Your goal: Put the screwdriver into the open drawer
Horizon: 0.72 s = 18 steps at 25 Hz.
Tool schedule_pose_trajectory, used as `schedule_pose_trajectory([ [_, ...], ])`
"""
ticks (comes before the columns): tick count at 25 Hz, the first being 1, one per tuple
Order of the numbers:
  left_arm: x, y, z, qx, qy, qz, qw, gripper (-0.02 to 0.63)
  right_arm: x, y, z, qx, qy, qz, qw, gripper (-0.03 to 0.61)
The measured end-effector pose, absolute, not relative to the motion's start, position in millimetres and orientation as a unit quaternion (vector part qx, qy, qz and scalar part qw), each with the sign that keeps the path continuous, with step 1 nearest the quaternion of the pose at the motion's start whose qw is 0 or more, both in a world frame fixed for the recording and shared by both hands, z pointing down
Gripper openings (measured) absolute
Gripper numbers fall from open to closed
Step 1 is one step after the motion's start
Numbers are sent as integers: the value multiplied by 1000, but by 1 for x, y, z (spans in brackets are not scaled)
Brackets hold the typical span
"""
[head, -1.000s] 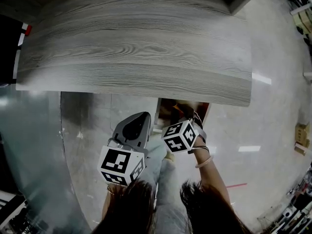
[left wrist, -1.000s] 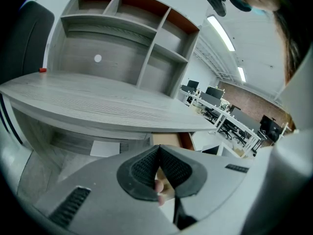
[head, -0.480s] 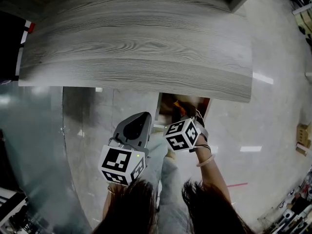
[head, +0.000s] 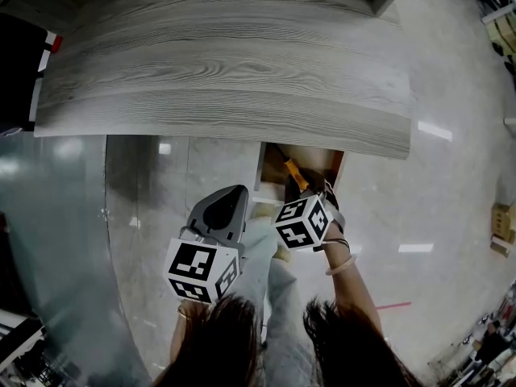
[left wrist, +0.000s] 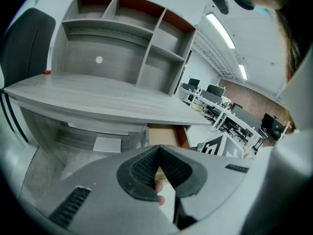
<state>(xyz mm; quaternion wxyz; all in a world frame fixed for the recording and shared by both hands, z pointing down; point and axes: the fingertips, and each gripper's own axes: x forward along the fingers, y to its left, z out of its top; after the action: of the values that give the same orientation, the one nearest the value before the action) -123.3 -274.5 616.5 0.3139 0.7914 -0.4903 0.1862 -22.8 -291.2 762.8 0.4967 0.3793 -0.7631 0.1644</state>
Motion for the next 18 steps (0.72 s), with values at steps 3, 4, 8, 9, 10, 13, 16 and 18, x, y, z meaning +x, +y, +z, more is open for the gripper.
schedule_pose_trajectory([
  [3, -120, -268, 616, 793, -488, 187, 314, 17, -21, -285, 757, 381, -765, 166, 493, 104],
  [4, -119, -266, 615, 794, -487, 187, 312, 17, -21, -283, 755, 383, -765, 167, 490, 103],
  [8, -115, -258, 608, 796, -488, 184, 306, 17, -18, -276, 741, 392, -769, 171, 475, 101],
  [9, -114, -255, 606, 797, -489, 182, 305, 17, -17, -275, 737, 394, -770, 170, 472, 100],
  [10, -113, -253, 604, 797, -489, 182, 304, 17, -16, -273, 733, 397, -771, 170, 468, 98],
  [13, -110, -246, 599, 798, -489, 183, 301, 17, -13, -269, 721, 406, -775, 170, 454, 94],
  [16, -107, -237, 594, 799, -489, 182, 298, 17, -9, -261, 710, 414, -777, 173, 442, 89],
  [18, -105, -229, 589, 800, -489, 181, 296, 17, -7, -253, 703, 419, -777, 173, 436, 83],
])
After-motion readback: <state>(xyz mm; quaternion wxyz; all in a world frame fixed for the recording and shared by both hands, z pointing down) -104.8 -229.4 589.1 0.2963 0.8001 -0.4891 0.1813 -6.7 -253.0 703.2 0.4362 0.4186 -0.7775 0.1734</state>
